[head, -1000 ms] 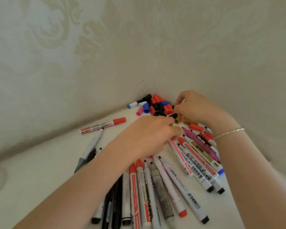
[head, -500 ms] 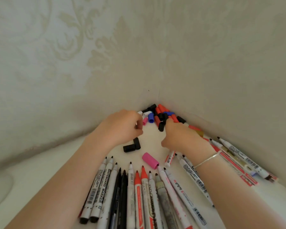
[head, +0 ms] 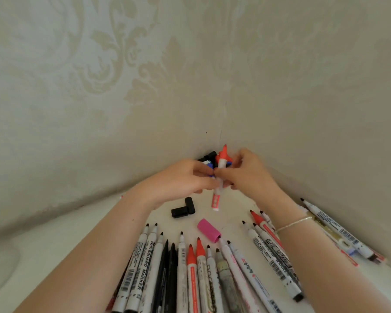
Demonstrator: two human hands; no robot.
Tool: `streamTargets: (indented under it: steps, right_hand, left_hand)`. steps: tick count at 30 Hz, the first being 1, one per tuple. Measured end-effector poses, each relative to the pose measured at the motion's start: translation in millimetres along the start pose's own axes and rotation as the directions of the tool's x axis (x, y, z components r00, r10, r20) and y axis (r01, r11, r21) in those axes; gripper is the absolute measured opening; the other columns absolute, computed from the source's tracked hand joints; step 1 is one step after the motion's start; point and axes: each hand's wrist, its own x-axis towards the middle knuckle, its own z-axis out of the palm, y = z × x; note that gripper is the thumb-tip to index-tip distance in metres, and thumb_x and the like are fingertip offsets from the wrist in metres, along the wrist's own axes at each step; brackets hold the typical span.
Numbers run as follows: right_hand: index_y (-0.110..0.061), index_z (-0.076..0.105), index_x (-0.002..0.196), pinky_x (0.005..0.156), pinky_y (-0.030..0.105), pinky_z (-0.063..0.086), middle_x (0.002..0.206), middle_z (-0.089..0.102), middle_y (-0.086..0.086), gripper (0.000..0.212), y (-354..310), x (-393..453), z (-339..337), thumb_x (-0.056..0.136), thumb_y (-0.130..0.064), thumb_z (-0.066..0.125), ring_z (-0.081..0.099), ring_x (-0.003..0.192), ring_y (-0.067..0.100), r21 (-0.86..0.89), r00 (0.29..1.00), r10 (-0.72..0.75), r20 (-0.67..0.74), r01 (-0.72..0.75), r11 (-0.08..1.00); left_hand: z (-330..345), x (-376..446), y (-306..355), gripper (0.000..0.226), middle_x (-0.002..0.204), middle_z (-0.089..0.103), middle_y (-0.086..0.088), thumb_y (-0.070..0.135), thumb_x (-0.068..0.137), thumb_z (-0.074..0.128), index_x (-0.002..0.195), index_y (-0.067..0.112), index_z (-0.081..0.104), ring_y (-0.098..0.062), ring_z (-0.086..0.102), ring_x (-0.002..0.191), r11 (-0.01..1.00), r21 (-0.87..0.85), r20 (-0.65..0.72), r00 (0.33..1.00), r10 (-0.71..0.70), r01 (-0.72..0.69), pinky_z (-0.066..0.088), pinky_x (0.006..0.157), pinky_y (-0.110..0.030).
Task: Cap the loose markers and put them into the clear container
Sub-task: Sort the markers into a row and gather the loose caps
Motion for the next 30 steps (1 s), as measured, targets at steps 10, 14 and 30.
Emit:
streamTargets:
  steps: [10,14,30]
  right_hand:
    - [-0.01,0.058,0.092,0.062,0.03,0.045,0.092,0.062,0.01,0.007,-6,57,-1,0.088,-0.015,0.054,0.055,0.074,0.022,-0.354,0.99,-0.095,-0.105,0.052,0.934]
    - [-0.002,0.057,0.107,0.068,0.032,0.047,0.096,0.058,0.013,0.02,21,76,0,0.09,-0.006,0.048,0.053,0.079,0.025,-0.695,0.996,0.079,0.046,-0.025,0.719]
    - [-0.009,0.059,0.111,0.07,0.031,0.048,0.102,0.061,0.011,0.024,31,81,-6,0.088,-0.008,0.052,0.059,0.087,0.026,-0.713,0.998,0.007,-0.063,-0.05,0.699]
  left_hand:
    - [-12,6,-2,0.026,0.088,0.068,-0.008,0.006,0.093,0.042,0.114,0.015,0.055,-0.015,0.049,0.062,0.975,-0.22,-0.315,0.945,-0.088,0.017,0.038,0.059,-0.03]
    - [-21,6,-2,0.027,0.067,0.053,0.002,0.031,0.101,0.041,0.114,0.017,0.06,-0.005,0.038,0.043,0.983,-0.186,-0.322,0.945,-0.049,-0.012,0.031,0.045,-0.019]
    - [-27,6,-7,0.033,0.065,0.052,0.007,0.048,0.098,0.042,0.116,0.029,0.062,-0.001,0.039,0.039,0.994,-0.096,-0.25,0.968,0.016,-0.041,0.034,0.048,-0.019]
